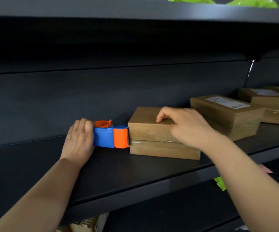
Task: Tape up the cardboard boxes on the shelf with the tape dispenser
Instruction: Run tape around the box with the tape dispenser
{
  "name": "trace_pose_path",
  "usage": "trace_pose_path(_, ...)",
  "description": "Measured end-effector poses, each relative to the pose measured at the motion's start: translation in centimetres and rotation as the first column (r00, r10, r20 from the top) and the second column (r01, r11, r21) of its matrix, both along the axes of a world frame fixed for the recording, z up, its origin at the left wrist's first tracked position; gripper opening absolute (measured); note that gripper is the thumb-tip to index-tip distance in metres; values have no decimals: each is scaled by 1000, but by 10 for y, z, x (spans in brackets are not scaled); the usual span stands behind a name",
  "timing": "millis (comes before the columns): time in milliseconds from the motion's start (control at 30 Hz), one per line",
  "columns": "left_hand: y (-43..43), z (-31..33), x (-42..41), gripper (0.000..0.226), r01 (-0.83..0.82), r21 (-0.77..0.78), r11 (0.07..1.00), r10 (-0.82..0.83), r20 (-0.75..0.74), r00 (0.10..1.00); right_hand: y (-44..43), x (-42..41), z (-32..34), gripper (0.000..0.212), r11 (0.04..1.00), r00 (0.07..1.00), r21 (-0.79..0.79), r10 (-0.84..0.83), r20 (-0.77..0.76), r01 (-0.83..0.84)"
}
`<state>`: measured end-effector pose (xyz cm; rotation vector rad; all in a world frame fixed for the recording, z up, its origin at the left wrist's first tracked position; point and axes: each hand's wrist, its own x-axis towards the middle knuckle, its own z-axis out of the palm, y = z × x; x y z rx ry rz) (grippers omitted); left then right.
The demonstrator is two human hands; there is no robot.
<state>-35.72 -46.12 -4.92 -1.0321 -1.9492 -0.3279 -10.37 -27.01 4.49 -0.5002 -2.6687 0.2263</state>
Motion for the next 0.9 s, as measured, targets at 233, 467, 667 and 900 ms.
trace_pose_path(233, -1, -4, 5, 51, 27, -28, 999, -26, 36, 999, -21, -79, -64, 31, 816, 867, 502, 0, -498, 288)
trace_pose_path(467, -1, -5, 2, 49, 23, -13, 1000, -22, 67, 998, -15, -85, -66, 31, 772, 818, 565, 107, -565, 290)
trace_pose_path(667, 1, -5, 3, 49, 45, -28, 999, -42, 93, 995, 36, -38, -78, 29, 839, 662, 346, -24, -749, 421)
trace_pose_path(900, -2, -6, 4, 48, 16, -8, 1000, -15, 111, 994, 55, -29, -83, 35, 928, 578, 203, -16, -816, 313)
